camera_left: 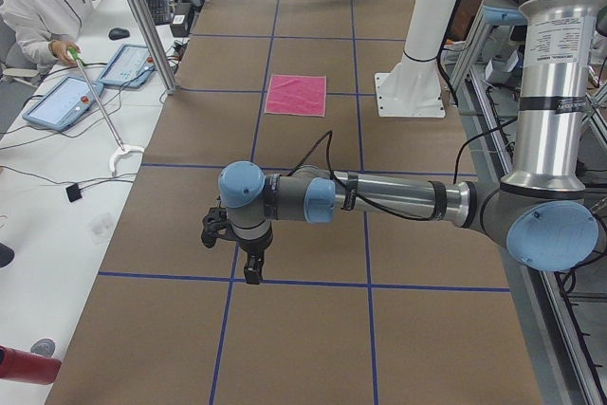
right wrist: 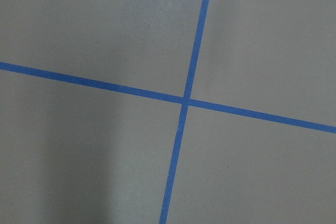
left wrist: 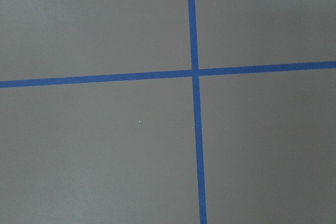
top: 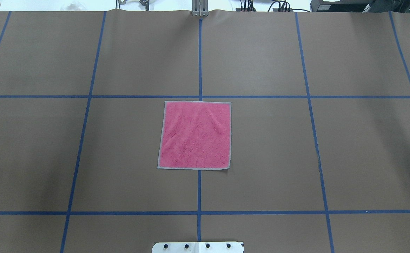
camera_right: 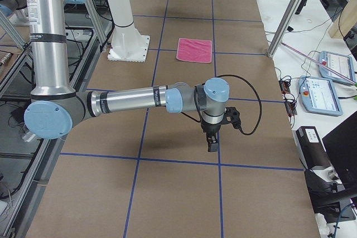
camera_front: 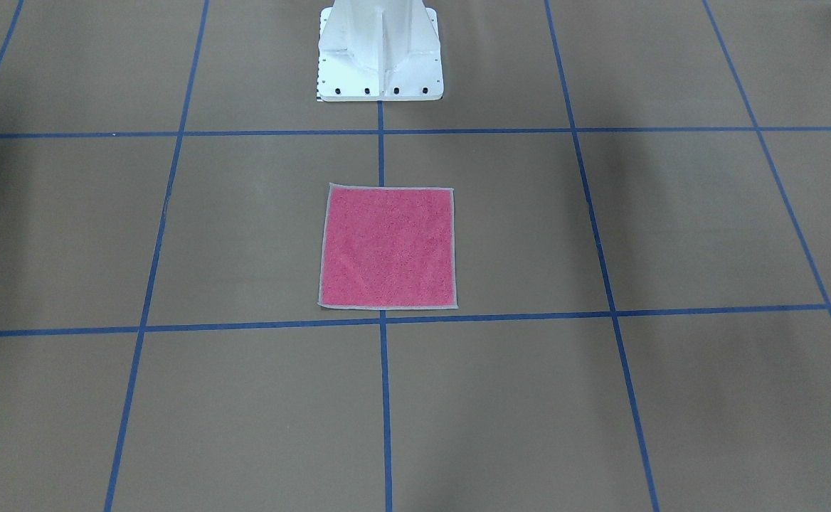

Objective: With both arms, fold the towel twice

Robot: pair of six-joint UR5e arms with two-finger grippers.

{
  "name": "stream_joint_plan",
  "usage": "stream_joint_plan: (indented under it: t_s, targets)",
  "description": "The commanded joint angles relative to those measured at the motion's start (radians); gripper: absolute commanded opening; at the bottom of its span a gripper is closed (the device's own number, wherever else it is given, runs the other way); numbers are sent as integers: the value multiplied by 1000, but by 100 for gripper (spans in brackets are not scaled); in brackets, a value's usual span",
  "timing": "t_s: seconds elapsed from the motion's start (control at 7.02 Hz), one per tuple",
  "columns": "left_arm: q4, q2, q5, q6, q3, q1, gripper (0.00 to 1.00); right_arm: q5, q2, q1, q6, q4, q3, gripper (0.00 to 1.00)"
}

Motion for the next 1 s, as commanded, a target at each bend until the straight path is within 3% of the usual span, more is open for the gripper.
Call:
stream_joint_plan:
  t_s: [0.0, 0.85]
  targets:
    - [-9, -2, 0, -1, -3, 0, 100, -2, 4, -5, 0, 0, 0, 100]
    - [-26, -13, -3, -12, -2, 0, 100, -5, 15, -31, 2, 0, 40, 100]
